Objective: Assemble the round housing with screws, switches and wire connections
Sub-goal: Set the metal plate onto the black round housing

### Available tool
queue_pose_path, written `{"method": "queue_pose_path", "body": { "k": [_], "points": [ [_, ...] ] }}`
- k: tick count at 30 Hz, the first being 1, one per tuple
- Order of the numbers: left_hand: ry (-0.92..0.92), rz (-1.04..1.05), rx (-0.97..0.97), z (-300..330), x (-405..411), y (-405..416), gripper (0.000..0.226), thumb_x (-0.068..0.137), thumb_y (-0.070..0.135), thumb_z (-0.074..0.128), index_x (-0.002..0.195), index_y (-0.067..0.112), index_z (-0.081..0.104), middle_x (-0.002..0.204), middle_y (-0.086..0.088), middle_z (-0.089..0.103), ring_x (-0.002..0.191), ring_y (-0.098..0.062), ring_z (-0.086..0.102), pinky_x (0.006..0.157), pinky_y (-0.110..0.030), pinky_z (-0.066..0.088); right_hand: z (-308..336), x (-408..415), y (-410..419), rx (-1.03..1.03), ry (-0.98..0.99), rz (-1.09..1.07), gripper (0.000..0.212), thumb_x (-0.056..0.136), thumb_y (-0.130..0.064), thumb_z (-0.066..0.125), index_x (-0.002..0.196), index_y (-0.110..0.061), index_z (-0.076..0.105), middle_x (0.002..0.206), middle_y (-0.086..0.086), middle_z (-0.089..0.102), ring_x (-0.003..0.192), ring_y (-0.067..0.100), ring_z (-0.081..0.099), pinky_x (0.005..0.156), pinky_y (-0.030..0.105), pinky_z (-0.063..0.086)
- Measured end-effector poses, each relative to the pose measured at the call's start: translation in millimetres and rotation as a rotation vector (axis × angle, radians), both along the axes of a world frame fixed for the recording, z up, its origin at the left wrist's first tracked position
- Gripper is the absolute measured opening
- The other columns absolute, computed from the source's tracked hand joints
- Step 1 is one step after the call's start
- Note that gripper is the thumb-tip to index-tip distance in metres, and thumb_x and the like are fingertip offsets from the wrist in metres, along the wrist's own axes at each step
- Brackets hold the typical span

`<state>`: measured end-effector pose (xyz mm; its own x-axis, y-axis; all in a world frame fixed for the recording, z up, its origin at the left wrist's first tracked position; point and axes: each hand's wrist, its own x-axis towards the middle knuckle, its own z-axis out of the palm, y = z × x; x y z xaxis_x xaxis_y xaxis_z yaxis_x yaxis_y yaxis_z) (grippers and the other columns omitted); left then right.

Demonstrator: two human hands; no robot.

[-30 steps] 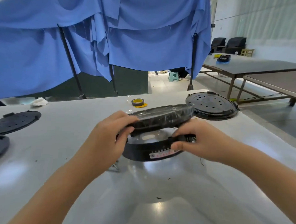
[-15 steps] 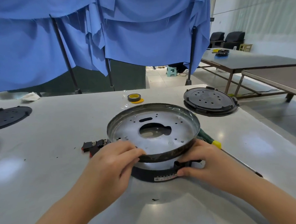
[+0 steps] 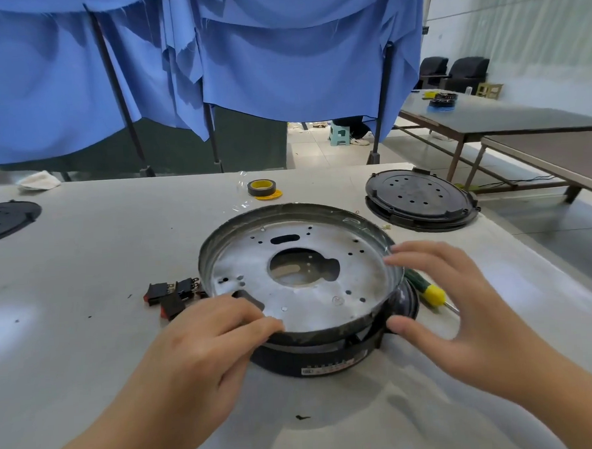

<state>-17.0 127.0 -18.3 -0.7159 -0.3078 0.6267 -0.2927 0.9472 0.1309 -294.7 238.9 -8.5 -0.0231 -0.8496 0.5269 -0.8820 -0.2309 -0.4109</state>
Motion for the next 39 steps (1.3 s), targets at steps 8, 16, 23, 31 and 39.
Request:
{"method": "queue_pose_path", "body": {
  "k": [8, 16, 23, 31, 39],
  "points": [
    [0.051, 0.036, -0.042, 1, 11, -18, 0.023, 0.091, 0.010, 0.048, 0.094, 0.018, 0.070, 0.091, 0.005, 0.069, 0.083, -0.013, 0.061, 0.093, -0.035, 0.049, -4, 7, -3, -0.096, 0.125, 0.086, 0.008, 0.086, -0.029, 0.064, 0.086, -0.022, 0.068, 0.087, -0.016, 0.060, 0.101, 0.008, 0.054, 0.095, 0.029, 0.042],
    [-0.019, 0.082, -0.216, 1, 3, -11, 0.022, 0.078, -0.005, 0.061, 0.087, 0.008, 0.076, 0.084, -0.002, 0.070, 0.074, -0.025, 0.063, 0.079, -0.039, 0.049, -3, 0, -4, -0.106, 0.149, 0.035, 0.008, 0.080, -0.012, 0.071, 0.084, -0.020, 0.071, 0.087, -0.014, 0.062, 0.093, 0.012, 0.055, 0.082, 0.022, 0.044],
    [-0.037, 0.064, -0.207, 0, 5, -12, 0.022, 0.077, -0.004, 0.063, 0.088, 0.010, 0.076, 0.085, -0.001, 0.071, 0.075, -0.025, 0.065, 0.072, -0.039, 0.050, -3, 0, -2, -0.028, 0.091, 0.087, 0.005, 0.079, -0.021, 0.067, 0.081, -0.023, 0.071, 0.081, -0.015, 0.063, 0.093, 0.013, 0.057, 0.080, 0.021, 0.044],
    [-0.045, 0.055, -0.160, 4, 3, -6, 0.022, 0.072, -0.002, 0.068, 0.087, 0.013, 0.077, 0.084, 0.004, 0.070, 0.076, -0.019, 0.062, 0.078, -0.032, 0.047, -4, -2, -2, 0.005, 0.081, 0.086, 0.012, 0.080, -0.017, 0.074, 0.084, -0.027, 0.069, 0.084, -0.019, 0.062, 0.094, 0.011, 0.057, 0.080, 0.024, 0.045],
    [0.219, 0.175, 0.373, 14, 18, -20, 0.039, 0.082, 0.001, 0.063, 0.109, 0.029, 0.071, 0.103, 0.019, 0.067, 0.093, 0.005, 0.061, 0.083, -0.008, 0.042, -5, 2, -4, -0.053, -0.032, 0.065, 0.034, 0.087, -0.061, 0.046, 0.104, -0.037, 0.063, 0.108, -0.027, 0.058, 0.115, 0.002, 0.051, 0.095, 0.007, 0.033]
  ]
}}
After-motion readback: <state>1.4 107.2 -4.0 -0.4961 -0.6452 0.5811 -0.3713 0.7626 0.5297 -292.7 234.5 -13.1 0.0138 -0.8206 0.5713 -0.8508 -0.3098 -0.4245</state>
